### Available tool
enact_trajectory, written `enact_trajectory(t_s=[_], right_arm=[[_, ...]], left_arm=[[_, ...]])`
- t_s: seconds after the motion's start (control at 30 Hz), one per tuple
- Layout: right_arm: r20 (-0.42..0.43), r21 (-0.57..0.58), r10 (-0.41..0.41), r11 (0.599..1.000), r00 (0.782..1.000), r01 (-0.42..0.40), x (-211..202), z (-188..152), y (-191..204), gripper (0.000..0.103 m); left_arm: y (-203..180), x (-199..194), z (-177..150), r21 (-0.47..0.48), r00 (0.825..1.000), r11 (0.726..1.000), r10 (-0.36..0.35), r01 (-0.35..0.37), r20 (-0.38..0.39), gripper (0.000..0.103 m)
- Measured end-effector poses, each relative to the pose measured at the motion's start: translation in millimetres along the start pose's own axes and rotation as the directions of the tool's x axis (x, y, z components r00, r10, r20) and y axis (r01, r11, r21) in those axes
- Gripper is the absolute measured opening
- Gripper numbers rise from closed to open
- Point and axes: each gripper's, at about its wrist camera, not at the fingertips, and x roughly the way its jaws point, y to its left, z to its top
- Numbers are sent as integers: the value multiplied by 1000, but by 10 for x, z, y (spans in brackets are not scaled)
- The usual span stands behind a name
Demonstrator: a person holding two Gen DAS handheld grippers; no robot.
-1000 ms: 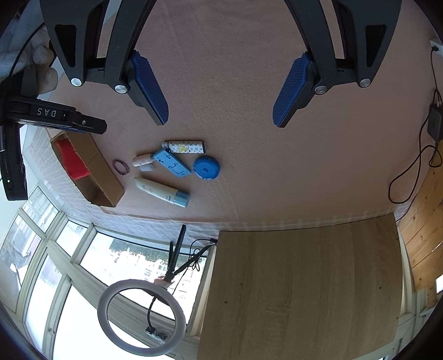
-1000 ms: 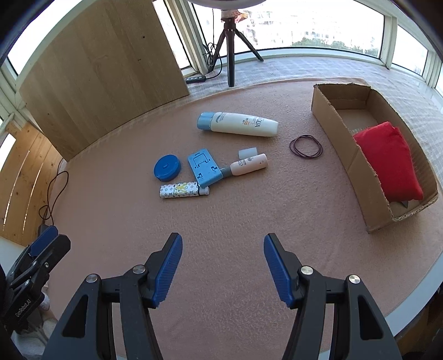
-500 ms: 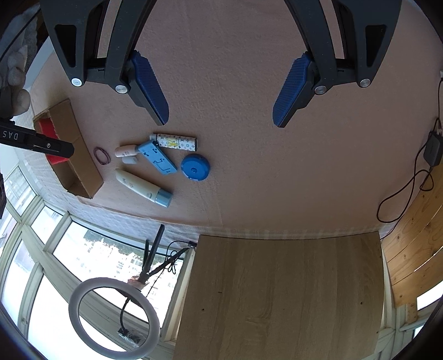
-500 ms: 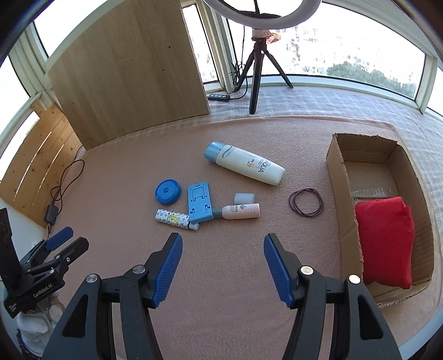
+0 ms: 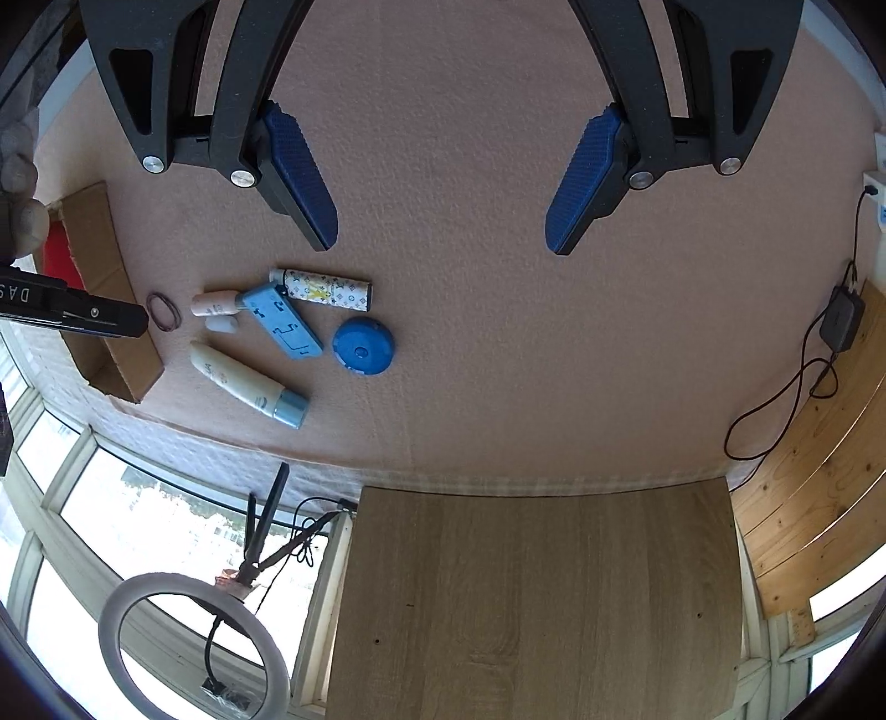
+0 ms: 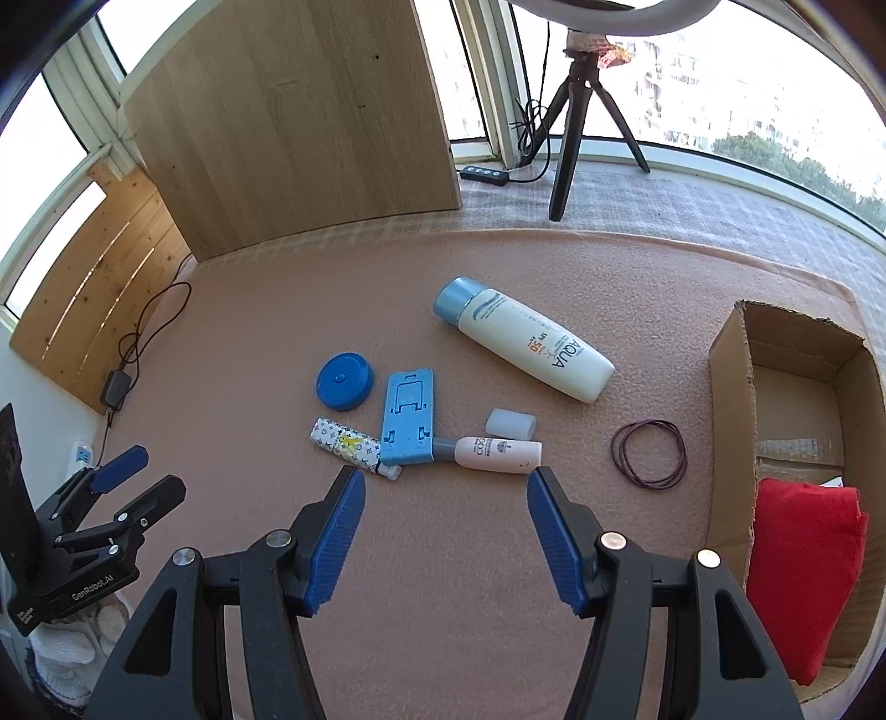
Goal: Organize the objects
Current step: 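Withdraw the right gripper from the box toward the remaining items, then lower the right gripper onto the blue phone stand and close on it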
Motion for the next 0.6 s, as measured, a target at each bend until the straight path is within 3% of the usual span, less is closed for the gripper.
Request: enact_trajectory(t_s=[0.17,0.43,0.6], right_arm=[[-32,40,12,999,999,-11,149,28,-85,46],[-35,109,-32,993,999,36,217,44,-137,37],[-43,153,-16,988,999,23,251,113,-196,34]], left_arm=[[-15,20,-7,9,1000,1000,5,-5,-18,81],[-4,41,137,51,1000,998,-20,20,-8,81],[79,127,202,46,999,999,-29,30,-21,81]])
